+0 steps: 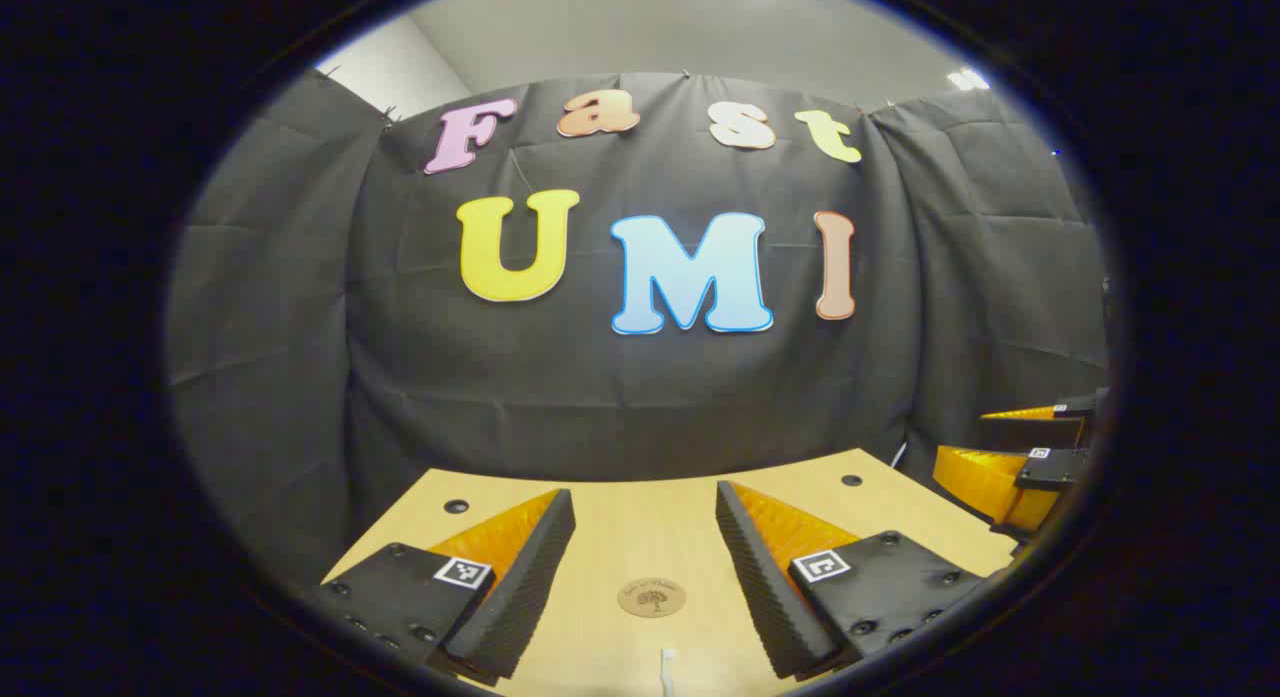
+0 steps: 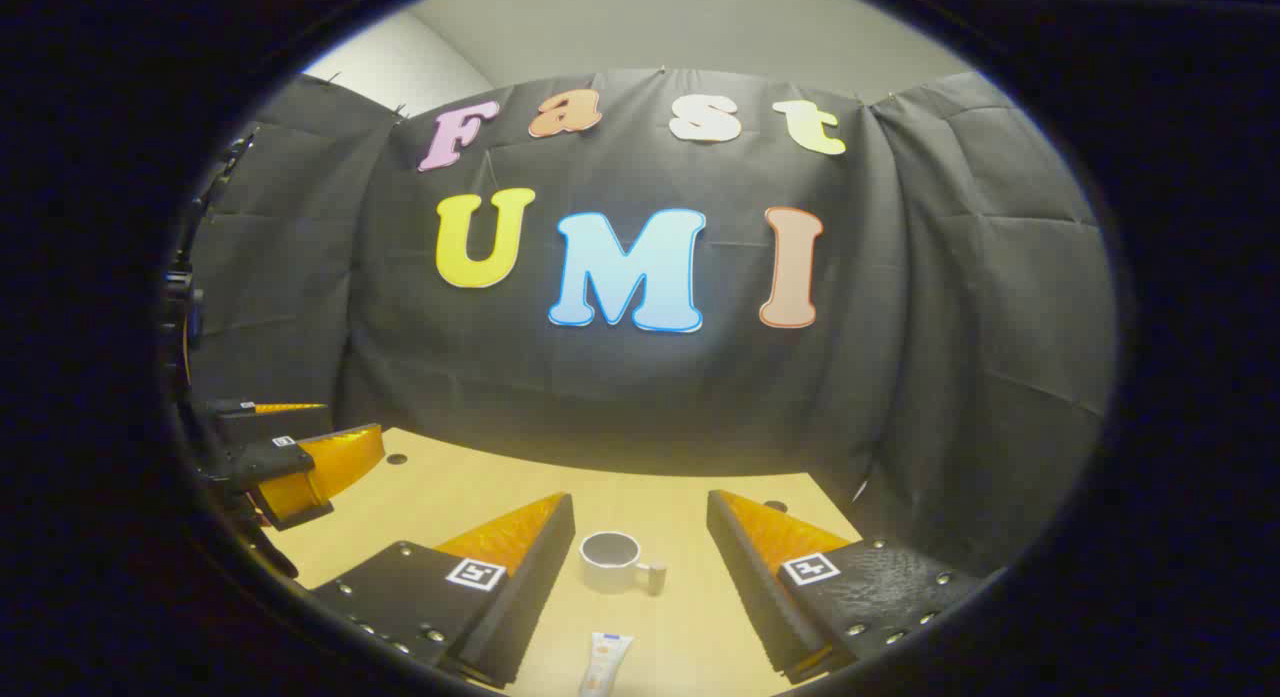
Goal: Put the toothbrush and toothpaste on the desktop into the cup, then pick up the cup and place it on the coaster on the desktop.
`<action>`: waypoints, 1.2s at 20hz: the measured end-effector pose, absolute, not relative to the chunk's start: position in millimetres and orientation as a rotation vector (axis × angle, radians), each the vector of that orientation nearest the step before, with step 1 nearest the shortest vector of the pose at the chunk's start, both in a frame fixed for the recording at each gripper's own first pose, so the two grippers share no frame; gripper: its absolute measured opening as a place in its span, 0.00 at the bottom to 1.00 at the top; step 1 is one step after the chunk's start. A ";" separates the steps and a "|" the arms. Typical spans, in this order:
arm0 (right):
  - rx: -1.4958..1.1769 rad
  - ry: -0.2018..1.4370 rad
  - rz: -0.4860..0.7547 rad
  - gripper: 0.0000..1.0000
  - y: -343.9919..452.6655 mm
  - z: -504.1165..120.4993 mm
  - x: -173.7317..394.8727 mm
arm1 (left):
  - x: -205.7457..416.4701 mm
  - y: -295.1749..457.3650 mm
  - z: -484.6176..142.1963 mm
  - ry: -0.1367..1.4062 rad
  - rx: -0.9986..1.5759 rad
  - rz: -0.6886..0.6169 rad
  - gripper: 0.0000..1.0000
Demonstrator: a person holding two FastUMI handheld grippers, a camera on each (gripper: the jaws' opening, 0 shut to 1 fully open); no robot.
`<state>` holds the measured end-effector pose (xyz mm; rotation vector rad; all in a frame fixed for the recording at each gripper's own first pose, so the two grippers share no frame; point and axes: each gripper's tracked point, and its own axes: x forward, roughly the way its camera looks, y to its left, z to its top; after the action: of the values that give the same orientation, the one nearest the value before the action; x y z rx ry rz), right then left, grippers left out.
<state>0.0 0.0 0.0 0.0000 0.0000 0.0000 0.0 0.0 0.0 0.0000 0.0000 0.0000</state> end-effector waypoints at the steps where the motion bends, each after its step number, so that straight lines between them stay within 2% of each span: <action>1: 0.004 0.002 0.008 0.85 0.6 -0.2 -0.1 | 0.2 1.5 -0.7 -0.001 0.000 0.007 0.93; 5: 0.009 0.018 0.016 0.85 2.5 -3.5 0.3 | 2.2 -1.6 -5.0 0.009 0.008 0.011 0.94; 13: 0.075 0.185 0.033 0.85 9.9 -31.0 1.9 | 9.5 -6.8 -32.9 0.091 0.001 -0.008 0.92; 19: 0.070 0.356 0.068 0.85 17.6 -74.6 3.1 | 21.5 -7.6 -96.6 0.241 -0.014 -0.026 0.94; 24: 0.075 0.575 0.096 0.86 27.9 -133.2 1.3 | 23.7 -8.4 -183.9 0.452 -0.003 -0.034 0.94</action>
<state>1.3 27.9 -133.2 0.0754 0.5753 0.0963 23.7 -8.4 -183.9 -0.0025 0.4518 -0.0339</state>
